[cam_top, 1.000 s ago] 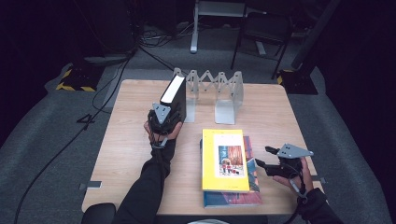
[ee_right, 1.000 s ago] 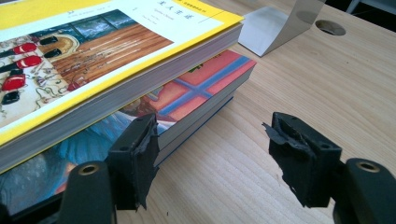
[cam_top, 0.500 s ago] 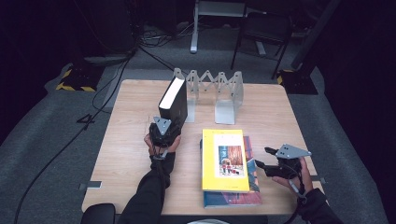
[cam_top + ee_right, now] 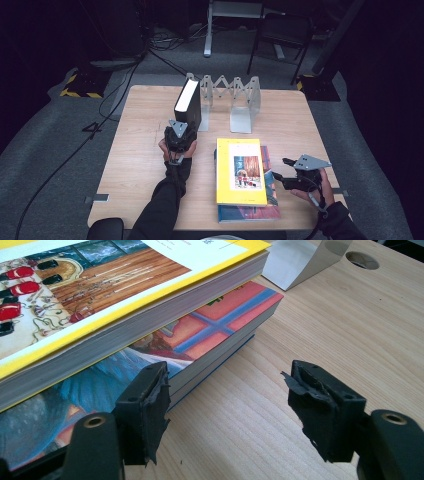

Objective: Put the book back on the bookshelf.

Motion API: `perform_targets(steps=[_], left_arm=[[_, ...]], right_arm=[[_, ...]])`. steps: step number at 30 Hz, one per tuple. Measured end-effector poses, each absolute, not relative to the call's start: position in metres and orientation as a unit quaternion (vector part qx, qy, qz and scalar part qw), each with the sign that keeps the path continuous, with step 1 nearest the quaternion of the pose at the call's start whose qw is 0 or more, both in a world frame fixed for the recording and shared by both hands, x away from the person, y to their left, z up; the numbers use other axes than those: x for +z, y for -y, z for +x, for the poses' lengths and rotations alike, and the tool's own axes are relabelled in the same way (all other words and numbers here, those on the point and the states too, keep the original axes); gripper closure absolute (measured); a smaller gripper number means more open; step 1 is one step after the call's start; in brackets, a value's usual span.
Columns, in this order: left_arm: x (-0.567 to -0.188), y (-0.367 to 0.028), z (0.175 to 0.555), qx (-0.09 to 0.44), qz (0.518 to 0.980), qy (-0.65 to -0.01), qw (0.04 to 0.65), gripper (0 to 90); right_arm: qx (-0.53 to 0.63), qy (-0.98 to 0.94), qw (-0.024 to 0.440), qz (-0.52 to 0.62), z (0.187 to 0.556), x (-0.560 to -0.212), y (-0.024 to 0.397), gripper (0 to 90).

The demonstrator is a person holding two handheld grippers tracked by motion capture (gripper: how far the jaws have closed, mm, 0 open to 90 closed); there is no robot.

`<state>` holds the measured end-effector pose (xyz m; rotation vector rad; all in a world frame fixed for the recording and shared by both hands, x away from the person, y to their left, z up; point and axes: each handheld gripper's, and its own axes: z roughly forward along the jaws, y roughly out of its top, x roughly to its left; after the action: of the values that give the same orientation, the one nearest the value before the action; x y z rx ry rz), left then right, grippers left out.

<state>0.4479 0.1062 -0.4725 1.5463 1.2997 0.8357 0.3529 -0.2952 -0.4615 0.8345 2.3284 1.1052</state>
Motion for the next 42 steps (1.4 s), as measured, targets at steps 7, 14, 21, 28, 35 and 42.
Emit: perform_targets(steps=[7,14,21,28,35,42], left_arm=[[-0.473,-0.105,0.461,0.336,0.619,-0.53,0.472,52.2],[-0.474,-0.102,0.47,0.339,0.61,-0.536,0.475,52.1],[-0.474,-0.097,0.479,0.341,0.606,-0.542,0.472,51.6],[-0.472,-0.101,0.479,0.32,0.615,-0.54,0.477,49.1],[-0.472,-0.108,0.469,0.301,0.659,-0.515,0.459,44.5],[-0.468,-0.117,0.459,0.31,0.707,-0.472,0.426,40.1]], right_arm=[[0.399,-0.842,0.212,0.295,0.353,-0.463,0.296,33.2],[0.399,-0.841,0.211,0.297,0.353,-0.463,0.295,33.0],[0.401,-0.84,0.213,0.298,0.353,-0.463,0.296,32.9],[0.4,-0.839,0.215,0.3,0.352,-0.463,0.296,32.9],[0.401,-0.838,0.217,0.299,0.351,-0.461,0.297,32.7],[0.399,-0.839,0.219,0.299,0.35,-0.461,0.296,32.6]])
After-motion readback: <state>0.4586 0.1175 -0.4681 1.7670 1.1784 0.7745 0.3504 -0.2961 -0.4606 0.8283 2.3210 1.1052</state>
